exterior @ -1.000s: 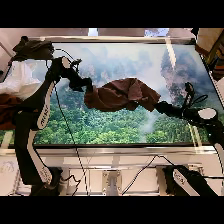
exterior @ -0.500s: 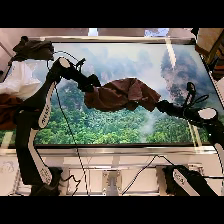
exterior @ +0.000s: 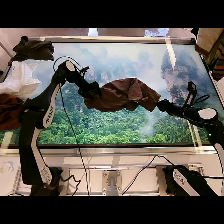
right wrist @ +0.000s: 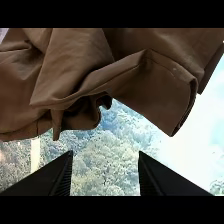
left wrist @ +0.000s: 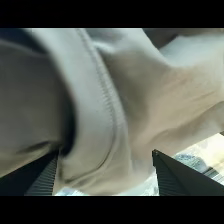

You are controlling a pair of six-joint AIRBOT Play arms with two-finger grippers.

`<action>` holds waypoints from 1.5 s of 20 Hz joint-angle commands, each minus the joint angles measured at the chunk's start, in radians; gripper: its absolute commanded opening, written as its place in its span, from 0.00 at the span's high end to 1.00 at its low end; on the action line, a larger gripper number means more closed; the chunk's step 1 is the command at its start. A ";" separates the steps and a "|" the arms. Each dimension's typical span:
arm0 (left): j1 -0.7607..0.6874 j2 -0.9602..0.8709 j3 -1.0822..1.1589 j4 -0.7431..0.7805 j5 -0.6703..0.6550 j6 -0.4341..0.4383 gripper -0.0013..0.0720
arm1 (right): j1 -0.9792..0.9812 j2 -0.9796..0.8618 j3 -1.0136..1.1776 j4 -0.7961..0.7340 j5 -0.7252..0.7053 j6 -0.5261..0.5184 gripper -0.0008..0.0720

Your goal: Fold the shirts.

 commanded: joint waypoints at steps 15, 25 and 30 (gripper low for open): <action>-0.064 -0.031 0.000 -0.305 0.125 0.086 0.96 | 0.176 -0.553 0.182 0.453 0.128 -0.305 0.39; -0.064 -0.031 0.000 -0.308 0.114 0.087 0.96 | 0.242 -0.642 0.335 0.282 0.124 -0.147 0.45; -0.064 -0.031 0.000 -0.308 0.109 0.087 0.96 | 0.245 -0.642 0.335 0.232 0.122 -0.119 0.47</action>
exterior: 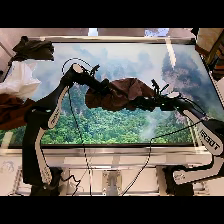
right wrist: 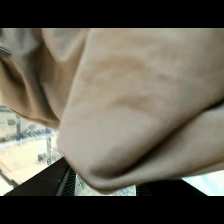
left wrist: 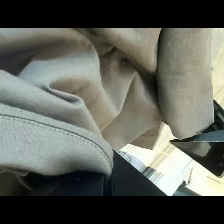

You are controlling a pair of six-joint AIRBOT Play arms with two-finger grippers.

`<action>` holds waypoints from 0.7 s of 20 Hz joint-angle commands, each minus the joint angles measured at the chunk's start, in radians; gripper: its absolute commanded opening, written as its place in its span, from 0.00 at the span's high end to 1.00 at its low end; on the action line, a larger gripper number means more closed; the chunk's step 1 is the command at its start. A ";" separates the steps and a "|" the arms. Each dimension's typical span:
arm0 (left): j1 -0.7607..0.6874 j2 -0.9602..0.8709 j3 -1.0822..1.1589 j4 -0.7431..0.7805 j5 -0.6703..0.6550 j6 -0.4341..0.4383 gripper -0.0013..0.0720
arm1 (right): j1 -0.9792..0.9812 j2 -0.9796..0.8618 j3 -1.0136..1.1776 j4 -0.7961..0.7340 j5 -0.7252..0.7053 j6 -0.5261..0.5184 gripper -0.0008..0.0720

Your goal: Fold the shirts.

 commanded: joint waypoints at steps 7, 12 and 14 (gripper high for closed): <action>0.000 -0.001 0.000 0.000 -0.012 0.015 0.96 | 0.027 -0.006 0.003 -0.039 -0.079 0.033 0.53; 0.000 -0.001 0.000 0.001 -0.008 0.023 0.96 | 0.052 -0.011 0.004 0.001 -0.127 0.030 0.78; 0.000 0.000 0.000 -0.002 0.019 0.024 0.96 | 0.043 -0.009 0.009 0.032 -0.113 0.004 0.95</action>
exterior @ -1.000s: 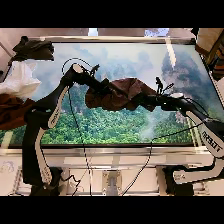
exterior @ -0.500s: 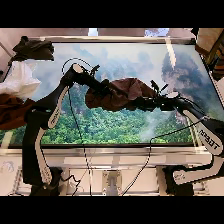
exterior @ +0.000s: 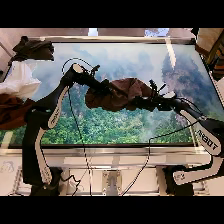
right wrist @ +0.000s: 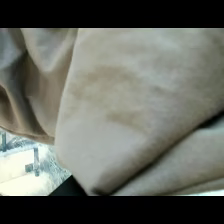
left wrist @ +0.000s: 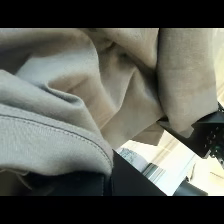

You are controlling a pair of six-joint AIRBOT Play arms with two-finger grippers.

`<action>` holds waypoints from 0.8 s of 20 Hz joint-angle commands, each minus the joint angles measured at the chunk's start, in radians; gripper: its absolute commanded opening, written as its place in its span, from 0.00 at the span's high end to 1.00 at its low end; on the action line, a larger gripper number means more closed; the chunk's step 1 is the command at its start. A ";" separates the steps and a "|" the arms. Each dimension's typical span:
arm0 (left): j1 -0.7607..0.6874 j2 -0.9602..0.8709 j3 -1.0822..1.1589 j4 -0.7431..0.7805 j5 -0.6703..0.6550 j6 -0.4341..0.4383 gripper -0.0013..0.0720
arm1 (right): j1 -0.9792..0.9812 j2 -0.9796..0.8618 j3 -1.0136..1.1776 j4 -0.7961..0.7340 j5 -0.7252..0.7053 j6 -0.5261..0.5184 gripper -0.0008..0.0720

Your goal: Fold the shirts.

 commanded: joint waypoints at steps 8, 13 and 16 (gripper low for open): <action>0.156 0.243 0.053 -0.496 0.200 0.280 0.96 | -0.281 0.378 0.230 -0.255 0.195 0.084 0.96; 0.215 0.626 0.053 -0.288 0.188 0.307 0.97 | -0.518 0.690 0.377 -0.295 0.493 0.115 0.96; 0.216 0.865 0.053 -0.130 0.179 0.254 0.97 | -0.589 0.830 0.462 -0.294 0.603 0.130 0.96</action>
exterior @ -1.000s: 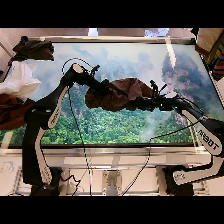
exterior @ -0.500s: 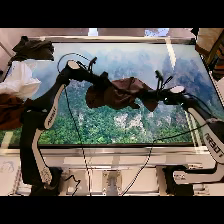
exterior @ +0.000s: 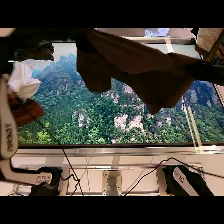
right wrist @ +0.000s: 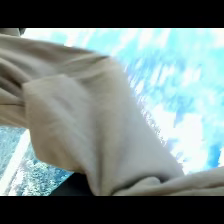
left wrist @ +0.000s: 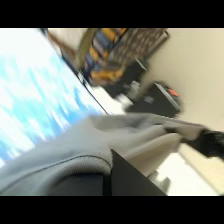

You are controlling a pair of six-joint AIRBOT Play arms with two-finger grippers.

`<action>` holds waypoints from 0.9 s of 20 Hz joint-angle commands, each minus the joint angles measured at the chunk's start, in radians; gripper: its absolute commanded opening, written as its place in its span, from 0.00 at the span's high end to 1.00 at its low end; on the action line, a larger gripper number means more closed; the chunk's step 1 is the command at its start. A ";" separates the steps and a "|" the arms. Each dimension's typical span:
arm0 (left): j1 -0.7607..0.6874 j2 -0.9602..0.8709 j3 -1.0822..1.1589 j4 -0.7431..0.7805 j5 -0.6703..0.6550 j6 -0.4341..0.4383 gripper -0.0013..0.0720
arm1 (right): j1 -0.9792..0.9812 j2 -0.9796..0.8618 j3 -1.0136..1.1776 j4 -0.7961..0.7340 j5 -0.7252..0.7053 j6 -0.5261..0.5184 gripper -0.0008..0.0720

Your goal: Fold the shirts.

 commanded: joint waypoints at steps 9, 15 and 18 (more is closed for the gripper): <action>0.012 0.463 -0.050 0.562 -0.178 -0.279 0.97 | 0.016 0.130 0.208 0.042 0.165 0.045 0.96; 0.012 0.297 -0.426 0.760 -0.204 -0.285 0.97 | 0.269 -0.295 0.209 0.021 0.130 0.042 0.96; 0.014 0.115 -0.522 0.862 -0.025 -0.325 0.97 | 0.405 -0.562 0.209 -0.019 -0.027 0.039 0.96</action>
